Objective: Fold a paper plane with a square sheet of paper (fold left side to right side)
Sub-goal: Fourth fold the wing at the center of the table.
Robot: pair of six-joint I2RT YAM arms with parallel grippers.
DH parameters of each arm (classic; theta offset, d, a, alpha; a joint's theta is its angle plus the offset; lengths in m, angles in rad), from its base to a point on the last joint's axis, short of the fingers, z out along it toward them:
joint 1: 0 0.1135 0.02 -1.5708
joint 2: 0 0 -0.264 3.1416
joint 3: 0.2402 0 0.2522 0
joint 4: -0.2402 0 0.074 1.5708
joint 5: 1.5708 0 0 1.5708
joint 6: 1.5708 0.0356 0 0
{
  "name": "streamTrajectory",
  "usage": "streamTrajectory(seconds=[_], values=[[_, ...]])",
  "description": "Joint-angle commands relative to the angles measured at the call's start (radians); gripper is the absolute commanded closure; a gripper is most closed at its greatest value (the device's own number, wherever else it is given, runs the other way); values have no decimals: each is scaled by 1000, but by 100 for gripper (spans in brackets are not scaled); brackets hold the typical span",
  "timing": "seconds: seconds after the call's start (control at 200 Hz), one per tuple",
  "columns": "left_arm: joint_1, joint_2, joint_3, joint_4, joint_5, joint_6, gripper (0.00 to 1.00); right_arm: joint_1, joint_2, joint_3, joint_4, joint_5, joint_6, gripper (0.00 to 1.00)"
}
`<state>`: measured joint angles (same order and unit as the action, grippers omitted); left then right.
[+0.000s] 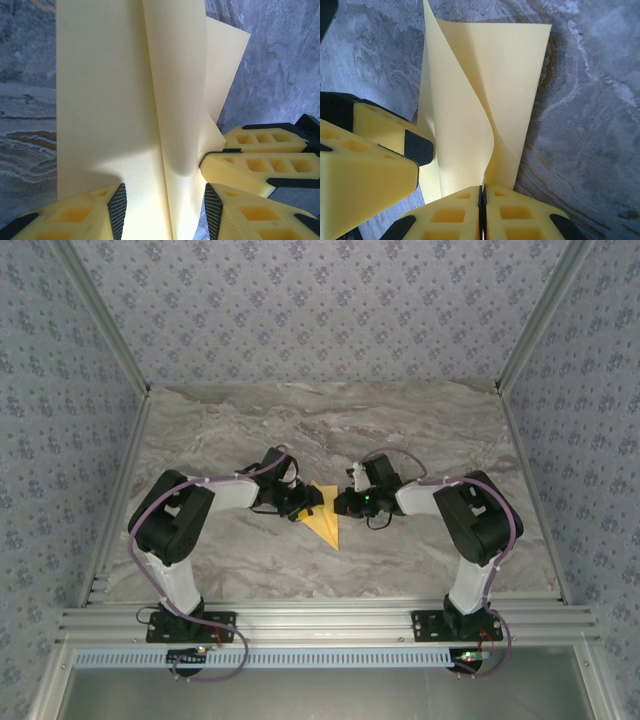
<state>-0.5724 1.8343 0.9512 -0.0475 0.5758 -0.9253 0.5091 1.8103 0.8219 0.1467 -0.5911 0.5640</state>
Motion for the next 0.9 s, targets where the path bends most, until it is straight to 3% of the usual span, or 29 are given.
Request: streamTrajectory(seconds=[0.0, 0.66, 0.894], values=[[-6, 39, 7, -32, -27, 25, 53, 6, -7, 24, -3, -10, -7, 89], [-6, -18, 36, -71, -30, 43, 53, 29, 59, 64, -217, 88, -61, 89], [-11, -52, 86, -92, -1, 51, 63, 33, 80, 69, -241, 106, -63, 89]])
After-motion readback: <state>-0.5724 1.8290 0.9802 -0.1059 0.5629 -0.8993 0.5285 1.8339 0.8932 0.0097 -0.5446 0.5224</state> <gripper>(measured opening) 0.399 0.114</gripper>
